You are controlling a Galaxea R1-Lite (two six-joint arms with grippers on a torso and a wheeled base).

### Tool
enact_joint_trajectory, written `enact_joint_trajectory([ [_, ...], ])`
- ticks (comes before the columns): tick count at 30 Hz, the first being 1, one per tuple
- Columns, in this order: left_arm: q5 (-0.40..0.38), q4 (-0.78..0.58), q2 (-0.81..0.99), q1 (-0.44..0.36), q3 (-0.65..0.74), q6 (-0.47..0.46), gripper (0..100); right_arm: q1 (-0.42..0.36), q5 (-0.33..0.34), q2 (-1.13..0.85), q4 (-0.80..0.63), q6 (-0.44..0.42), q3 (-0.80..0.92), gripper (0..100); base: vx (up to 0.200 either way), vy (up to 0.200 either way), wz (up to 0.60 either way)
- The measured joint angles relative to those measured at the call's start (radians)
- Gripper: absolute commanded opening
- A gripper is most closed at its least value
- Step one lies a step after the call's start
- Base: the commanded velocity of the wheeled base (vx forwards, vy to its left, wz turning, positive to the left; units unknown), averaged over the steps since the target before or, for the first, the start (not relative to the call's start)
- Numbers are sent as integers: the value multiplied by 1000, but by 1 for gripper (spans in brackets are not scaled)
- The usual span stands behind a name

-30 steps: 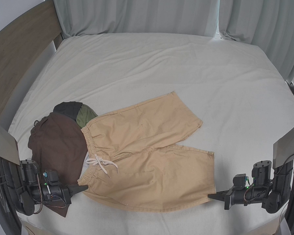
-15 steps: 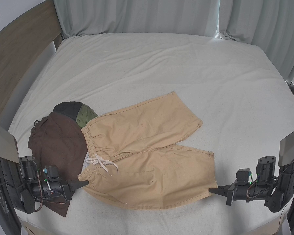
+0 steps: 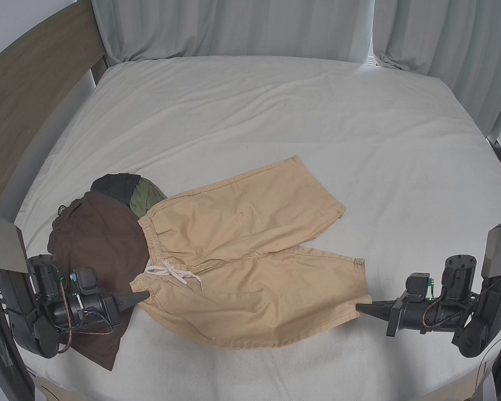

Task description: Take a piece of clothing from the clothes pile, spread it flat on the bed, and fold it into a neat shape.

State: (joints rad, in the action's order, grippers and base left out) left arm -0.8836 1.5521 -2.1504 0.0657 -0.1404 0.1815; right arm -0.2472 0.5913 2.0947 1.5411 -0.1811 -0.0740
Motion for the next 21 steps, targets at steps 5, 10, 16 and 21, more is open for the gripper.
enact_joint_trajectory([
  [5, 2, 0, 26, -10, -10, 29, 0, -11, -1, -39, 0, -44, -26, 0, 0, 0, 0],
  [10, 2, 1, 34, -14, -21, 31, 0, -13, -9, -74, 0, -98, -66, 0, 0, 0, 0],
  [16, 6, 0, 40, -9, -38, 63, 0, -11, -11, -96, 1, -130, -114, 0, 0, 0, 0],
  [21, 9, 0, 50, -7, -43, 71, 0, -11, -12, -103, 1, -130, -126, 0, 0, 0, 0],
])
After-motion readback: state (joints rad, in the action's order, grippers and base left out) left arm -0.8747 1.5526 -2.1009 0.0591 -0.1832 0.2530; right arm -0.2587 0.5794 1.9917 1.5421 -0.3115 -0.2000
